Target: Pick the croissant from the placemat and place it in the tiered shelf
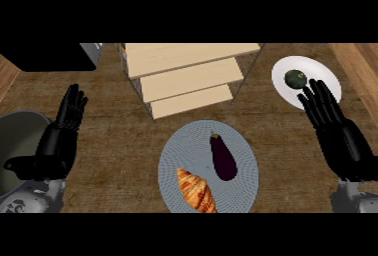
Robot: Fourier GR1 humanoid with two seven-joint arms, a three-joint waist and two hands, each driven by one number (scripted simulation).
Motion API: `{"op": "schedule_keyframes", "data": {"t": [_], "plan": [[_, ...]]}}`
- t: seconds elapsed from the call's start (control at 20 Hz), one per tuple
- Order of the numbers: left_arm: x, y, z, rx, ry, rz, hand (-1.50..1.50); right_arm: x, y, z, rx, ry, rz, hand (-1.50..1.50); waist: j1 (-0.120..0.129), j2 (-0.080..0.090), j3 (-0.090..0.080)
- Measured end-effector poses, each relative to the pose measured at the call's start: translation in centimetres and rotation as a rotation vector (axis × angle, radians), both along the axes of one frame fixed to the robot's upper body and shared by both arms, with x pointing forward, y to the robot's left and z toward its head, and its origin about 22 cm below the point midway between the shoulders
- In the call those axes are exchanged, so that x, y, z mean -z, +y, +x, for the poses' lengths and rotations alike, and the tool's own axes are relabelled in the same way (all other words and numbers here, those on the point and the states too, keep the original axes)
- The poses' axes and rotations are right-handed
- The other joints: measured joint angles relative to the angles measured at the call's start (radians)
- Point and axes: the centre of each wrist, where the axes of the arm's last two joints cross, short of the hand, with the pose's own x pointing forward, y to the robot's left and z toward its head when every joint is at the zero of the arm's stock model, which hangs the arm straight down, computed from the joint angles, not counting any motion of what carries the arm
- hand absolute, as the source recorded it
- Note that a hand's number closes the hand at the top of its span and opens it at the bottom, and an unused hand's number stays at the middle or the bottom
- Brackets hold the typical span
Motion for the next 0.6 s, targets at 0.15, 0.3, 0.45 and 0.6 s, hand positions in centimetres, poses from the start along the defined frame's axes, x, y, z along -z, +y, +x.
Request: {"op": "schedule_keyframes", "data": {"t": [0.15, 0.3, 0.45, 0.6], "plan": [[1.2, 0.9, -0.2, -0.013, 0.103, -0.025, 0.00, -2.2, 0.7, 0.2, -0.039, -0.102, -0.112, 1.50, 0.010, 0.008, 0.003], [3.7, 1.8, -1.2, -0.055, 0.284, -0.056, 0.00, -5.8, 1.6, 0.5, -0.120, -0.272, -0.310, 1.50, 0.019, 0.014, 0.002], [5.6, 2.2, -2.3, -0.071, 0.434, -0.097, 0.00, -7.2, -0.1, 0.7, -0.025, -0.262, -0.624, 1.50, 0.012, 0.018, -0.004], [6.0, 2.4, -2.3, -0.061, 0.537, -0.129, 0.00, -5.9, 1.7, 0.7, -0.012, -0.221, -0.722, -1.50, 0.021, 0.018, 0.002]]}}
